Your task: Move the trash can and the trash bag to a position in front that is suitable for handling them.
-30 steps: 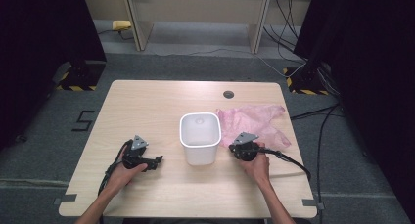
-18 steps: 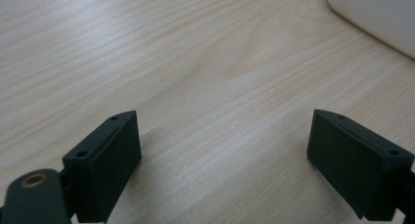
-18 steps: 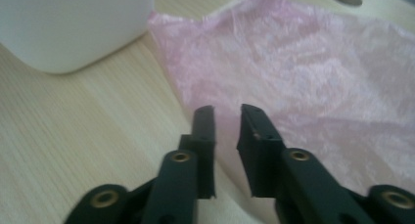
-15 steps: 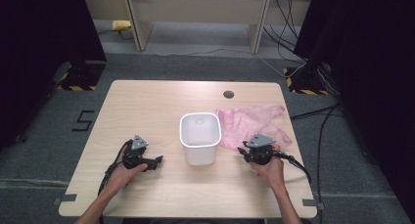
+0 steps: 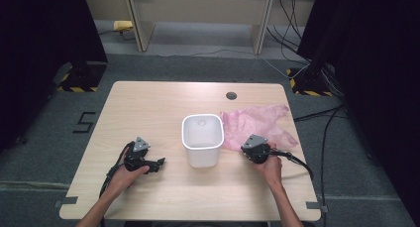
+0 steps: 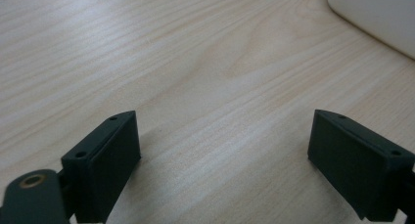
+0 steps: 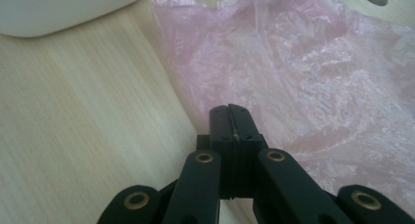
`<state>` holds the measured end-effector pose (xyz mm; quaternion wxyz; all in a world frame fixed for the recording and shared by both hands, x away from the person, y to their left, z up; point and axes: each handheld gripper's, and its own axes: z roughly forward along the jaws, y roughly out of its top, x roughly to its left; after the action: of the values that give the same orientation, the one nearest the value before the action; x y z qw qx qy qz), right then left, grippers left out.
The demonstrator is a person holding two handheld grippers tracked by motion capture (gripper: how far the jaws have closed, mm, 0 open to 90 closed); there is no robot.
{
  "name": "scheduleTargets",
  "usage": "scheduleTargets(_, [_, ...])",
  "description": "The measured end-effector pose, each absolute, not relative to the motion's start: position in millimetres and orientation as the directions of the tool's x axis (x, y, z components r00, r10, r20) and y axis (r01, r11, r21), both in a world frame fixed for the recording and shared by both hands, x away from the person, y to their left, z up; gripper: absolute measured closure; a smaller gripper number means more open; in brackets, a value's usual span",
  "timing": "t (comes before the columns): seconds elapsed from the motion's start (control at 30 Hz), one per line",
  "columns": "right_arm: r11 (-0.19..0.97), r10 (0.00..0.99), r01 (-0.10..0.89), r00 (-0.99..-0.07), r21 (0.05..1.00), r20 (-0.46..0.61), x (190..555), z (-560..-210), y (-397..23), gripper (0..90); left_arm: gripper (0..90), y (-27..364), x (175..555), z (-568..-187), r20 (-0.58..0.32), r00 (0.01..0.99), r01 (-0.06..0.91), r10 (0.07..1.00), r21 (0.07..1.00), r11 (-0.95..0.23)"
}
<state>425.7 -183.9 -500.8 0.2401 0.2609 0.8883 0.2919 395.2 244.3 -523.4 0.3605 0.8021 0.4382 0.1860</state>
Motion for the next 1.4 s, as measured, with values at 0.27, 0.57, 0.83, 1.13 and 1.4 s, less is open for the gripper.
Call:
scheduleTargets(0.27, [0.619, 0.664, 0.362, -0.714, 0.697, -0.220, 414, -493, -232, 82.6, 11.3, 244, 395, -523, -0.017, 0.547, 0.568, 0.837, 0.741, -0.357])
scheduleTargets(0.57, [0.477, 0.759, 0.439, -0.642, 0.762, -0.106, 420, -486, -188, 46.1, 11.1, 244, 395, -523, -0.018, 0.548, 0.568, 0.836, 0.741, -0.357])
scheduleTargets(0.83, [0.454, 0.795, 0.495, -0.601, 0.741, -0.086, 435, -498, -153, 50.6, 11.1, 244, 395, -523, -0.017, 0.547, 0.568, 0.837, 0.742, -0.356])
scheduleTargets(1.13, [0.587, 0.661, 0.411, -0.741, 0.698, -0.120, 429, -508, -154, 82.3, 11.2, 244, 395, -523, -0.017, 0.548, 0.568, 0.837, 0.742, -0.357])
scheduleTargets(1.4, [0.712, 0.458, 0.260, -0.876, 0.652, -0.152, 384, -499, -172, 78.5, 11.5, 244, 395, -523, -0.016, 0.551, 0.566, 0.835, 0.742, -0.359])
